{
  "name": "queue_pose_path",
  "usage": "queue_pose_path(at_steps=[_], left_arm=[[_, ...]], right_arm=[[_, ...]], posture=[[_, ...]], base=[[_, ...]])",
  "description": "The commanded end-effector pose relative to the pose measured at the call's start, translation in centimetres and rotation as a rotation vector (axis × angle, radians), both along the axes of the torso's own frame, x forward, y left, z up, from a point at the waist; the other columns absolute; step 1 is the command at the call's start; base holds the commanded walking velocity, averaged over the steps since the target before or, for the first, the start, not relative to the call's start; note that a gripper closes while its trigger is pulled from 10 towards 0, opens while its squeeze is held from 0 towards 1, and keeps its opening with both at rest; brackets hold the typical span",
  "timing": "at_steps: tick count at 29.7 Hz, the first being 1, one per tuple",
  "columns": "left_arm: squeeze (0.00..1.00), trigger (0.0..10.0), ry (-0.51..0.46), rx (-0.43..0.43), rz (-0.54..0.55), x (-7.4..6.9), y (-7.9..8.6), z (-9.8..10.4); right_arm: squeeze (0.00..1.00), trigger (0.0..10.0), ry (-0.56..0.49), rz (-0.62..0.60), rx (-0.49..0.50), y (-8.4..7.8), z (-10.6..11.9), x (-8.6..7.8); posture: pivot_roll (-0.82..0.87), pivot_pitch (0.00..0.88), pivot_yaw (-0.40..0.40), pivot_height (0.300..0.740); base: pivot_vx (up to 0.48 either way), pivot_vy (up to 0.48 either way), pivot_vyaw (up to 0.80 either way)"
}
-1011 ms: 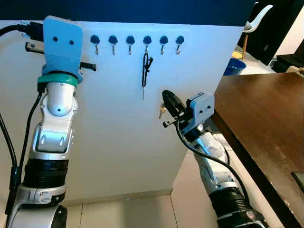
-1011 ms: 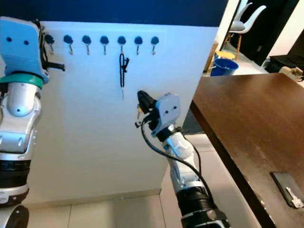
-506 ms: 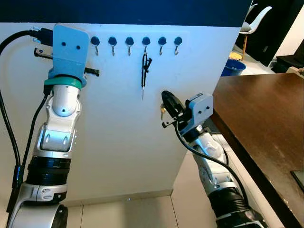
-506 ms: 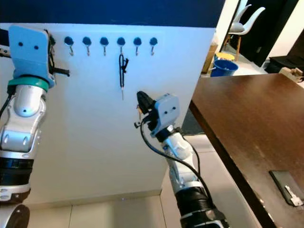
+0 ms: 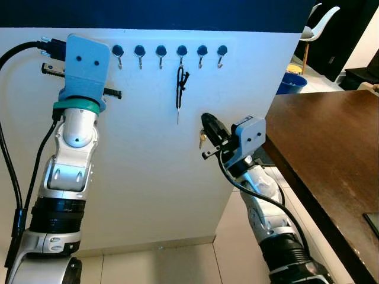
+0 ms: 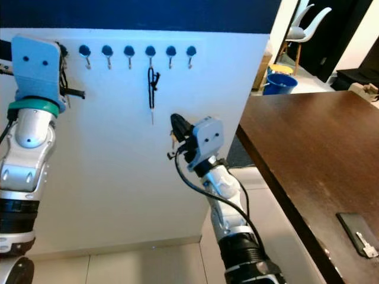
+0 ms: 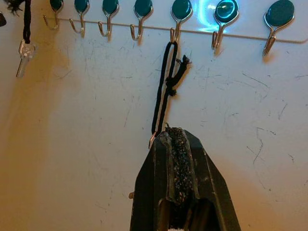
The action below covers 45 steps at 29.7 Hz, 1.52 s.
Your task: Hang keys on a hook
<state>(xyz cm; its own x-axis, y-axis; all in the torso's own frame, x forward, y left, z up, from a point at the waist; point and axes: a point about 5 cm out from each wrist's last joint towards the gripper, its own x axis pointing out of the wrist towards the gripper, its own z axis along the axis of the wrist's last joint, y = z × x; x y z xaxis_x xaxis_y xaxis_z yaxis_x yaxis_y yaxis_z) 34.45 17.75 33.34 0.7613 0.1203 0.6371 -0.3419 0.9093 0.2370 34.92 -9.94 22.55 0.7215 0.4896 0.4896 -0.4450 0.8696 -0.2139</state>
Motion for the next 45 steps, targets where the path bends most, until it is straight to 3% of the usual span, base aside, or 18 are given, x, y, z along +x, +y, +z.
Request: queue_pose_path(at_steps=[1,18,24,34,45], left_arm=[[0.00,10.0,0.016,0.021,0.007,0.0,0.0,-0.3],[0.00,10.0,0.037,0.023,0.032,0.0,0.5,-0.3],[0.00,10.0,0.016,0.013,0.066,0.4,1.1,0.6],[0.00,10.0,-0.015,-0.002,0.120,0.6,1.8,1.4],[0.00,10.0,-0.049,-0.010,0.098,0.4,1.4,2.2]], right_arm=[[0.00,10.0,-0.009,-0.003,-0.002,0.0,0.2,0.1],[0.00,10.0,-0.038,0.012,0.010,0.4,1.0,-0.2],[0.00,10.0,-0.080,0.029,0.035,0.9,2.4,-0.4],[0.00,10.0,-0.072,0.036,0.034,1.1,2.0,-0.5],[0.00,10.0,-0.053,0.033,0.028,1.1,1.5,-0.6]], posture=[[0.12,0.064,0.081,0.740],[0.13,0.115,0.097,0.740],[0.13,0.121,0.104,0.740],[0.13,0.116,0.108,0.740],[0.13,0.112,0.107,0.740]], base=[[0.000,0.000,0.00],[0.000,0.000,0.00],[0.000,0.000,0.00],[0.000,0.000,0.00],[0.000,0.000,0.00]])
